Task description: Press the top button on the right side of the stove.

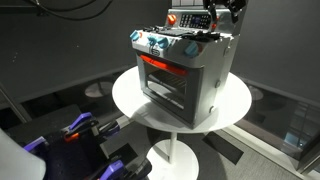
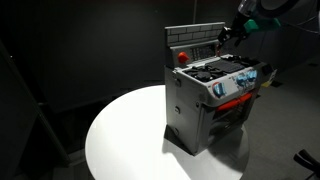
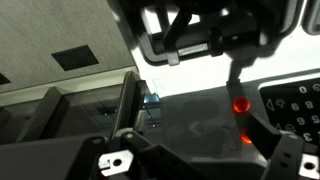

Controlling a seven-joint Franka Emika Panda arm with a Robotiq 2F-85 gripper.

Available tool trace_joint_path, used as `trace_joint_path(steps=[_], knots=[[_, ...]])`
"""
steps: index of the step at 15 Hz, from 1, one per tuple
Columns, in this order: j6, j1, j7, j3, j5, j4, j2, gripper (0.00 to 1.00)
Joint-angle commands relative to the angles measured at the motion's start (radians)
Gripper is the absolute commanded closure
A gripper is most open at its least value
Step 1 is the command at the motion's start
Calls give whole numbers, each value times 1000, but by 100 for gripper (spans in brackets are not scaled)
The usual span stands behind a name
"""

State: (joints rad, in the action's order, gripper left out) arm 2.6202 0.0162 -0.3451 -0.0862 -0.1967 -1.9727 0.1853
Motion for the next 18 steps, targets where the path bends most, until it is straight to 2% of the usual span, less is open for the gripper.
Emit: trace_joint_path(steps=[1, 18], knots=[[-74, 2, 52, 7, 61, 0, -33, 0], [-540, 4, 199, 47, 144, -96, -263, 0]])
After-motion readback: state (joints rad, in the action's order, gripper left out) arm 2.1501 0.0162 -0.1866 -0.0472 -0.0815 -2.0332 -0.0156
